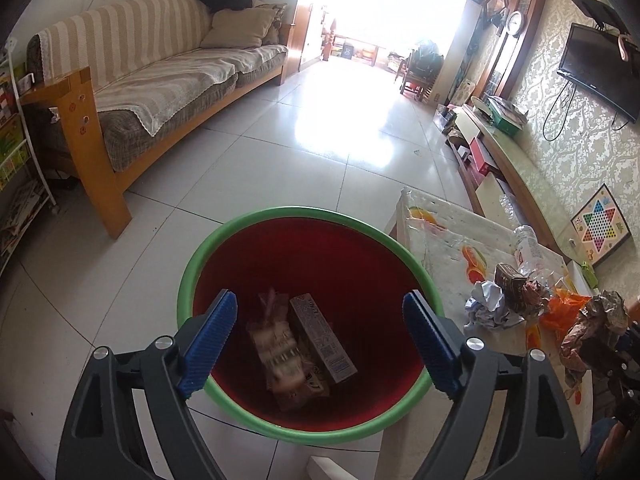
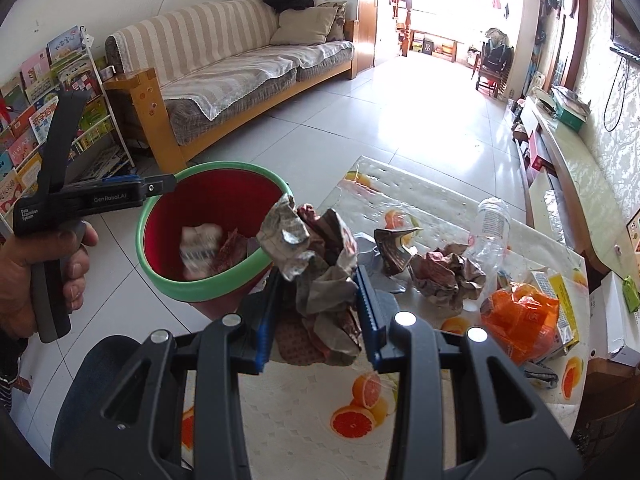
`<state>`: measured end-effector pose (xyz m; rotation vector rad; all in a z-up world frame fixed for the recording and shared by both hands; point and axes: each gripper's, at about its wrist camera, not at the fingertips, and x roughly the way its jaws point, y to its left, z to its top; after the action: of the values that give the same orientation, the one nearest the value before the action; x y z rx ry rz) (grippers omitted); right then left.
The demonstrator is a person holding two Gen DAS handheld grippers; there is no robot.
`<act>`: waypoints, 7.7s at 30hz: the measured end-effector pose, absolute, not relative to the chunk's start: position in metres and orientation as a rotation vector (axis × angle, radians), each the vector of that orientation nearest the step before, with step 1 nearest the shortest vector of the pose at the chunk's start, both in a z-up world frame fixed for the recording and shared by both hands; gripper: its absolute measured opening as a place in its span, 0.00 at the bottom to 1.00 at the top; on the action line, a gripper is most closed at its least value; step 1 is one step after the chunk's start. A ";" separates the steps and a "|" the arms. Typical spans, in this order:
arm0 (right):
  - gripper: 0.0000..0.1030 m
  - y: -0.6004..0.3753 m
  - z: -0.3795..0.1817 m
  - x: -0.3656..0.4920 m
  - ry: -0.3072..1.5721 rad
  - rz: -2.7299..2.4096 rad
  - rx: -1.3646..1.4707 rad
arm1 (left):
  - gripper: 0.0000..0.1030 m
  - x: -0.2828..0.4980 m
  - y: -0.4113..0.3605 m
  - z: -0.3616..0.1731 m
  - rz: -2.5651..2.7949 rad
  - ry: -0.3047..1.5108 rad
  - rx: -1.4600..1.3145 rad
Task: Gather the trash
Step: 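Carry both items over the red bin and open both tools to drop them, then move both open tools back over the table toward the remaining trash, then grasp the brown cigarette box with the left tool while the right tool grasps the orange plastic bag, then carry the box and bag over the red bin and open both tools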
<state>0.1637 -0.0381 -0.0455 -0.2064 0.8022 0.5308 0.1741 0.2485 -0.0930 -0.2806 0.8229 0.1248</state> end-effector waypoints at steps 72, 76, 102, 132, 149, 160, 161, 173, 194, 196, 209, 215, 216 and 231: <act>0.95 -0.152 -0.073 0.150 0.847 0.387 -0.110 | 0.92 0.132 0.112 -0.089 -0.018 0.866 -0.181; 0.95 -0.189 -0.085 0.135 0.865 0.340 -0.075 | 0.92 0.139 0.080 -0.096 -0.069 0.895 -0.151; 0.95 -0.287 -0.111 0.128 0.888 0.186 0.109 | 0.86 0.299 0.028 -0.138 -0.072 1.005 -0.137; 0.95 -0.280 -0.102 0.133 0.872 0.187 0.087 | 0.09 0.291 0.018 -0.108 -0.174 0.951 -0.012; 0.95 -0.220 -0.100 0.213 0.739 0.221 -0.259 | 0.08 0.191 0.035 -0.069 -0.238 0.853 -0.094; 0.77 -0.178 -0.149 0.248 0.763 0.231 -0.590 | 0.09 0.166 0.074 -0.070 -0.191 0.833 -0.168; 0.73 -0.175 -0.153 0.248 0.771 0.234 -0.613 | 0.09 0.165 0.076 -0.070 -0.191 0.830 -0.173; 0.37 -0.189 -0.132 0.232 0.777 0.196 -0.531 | 0.09 0.159 0.081 -0.072 -0.188 0.813 -0.196; 0.37 -0.170 -0.028 0.139 0.679 0.358 -0.139 | 0.09 0.130 0.153 -0.059 -0.053 0.770 -0.226; 0.37 -0.162 -0.026 0.135 0.678 0.379 -0.133 | 0.09 0.132 0.167 -0.058 -0.022 0.765 -0.226; 0.37 -0.098 -0.005 0.143 0.625 0.491 -0.168 | 0.29 0.180 0.247 -0.080 0.100 0.824 -0.250; 0.37 -0.060 -0.010 0.157 0.631 0.530 -0.193 | 0.76 0.163 0.257 -0.073 0.138 0.762 -0.286; 0.37 -0.054 -0.012 0.159 0.636 0.540 -0.196 | 0.81 0.159 0.260 -0.072 0.147 0.752 -0.288; 0.37 0.085 -0.055 0.206 0.713 0.669 -0.276 | 0.85 0.092 0.303 -0.075 0.239 0.729 -0.358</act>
<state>0.2059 0.0850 -0.0550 -0.2756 0.7130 0.6688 0.0919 0.3025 -0.0748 -0.3577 0.7288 0.2387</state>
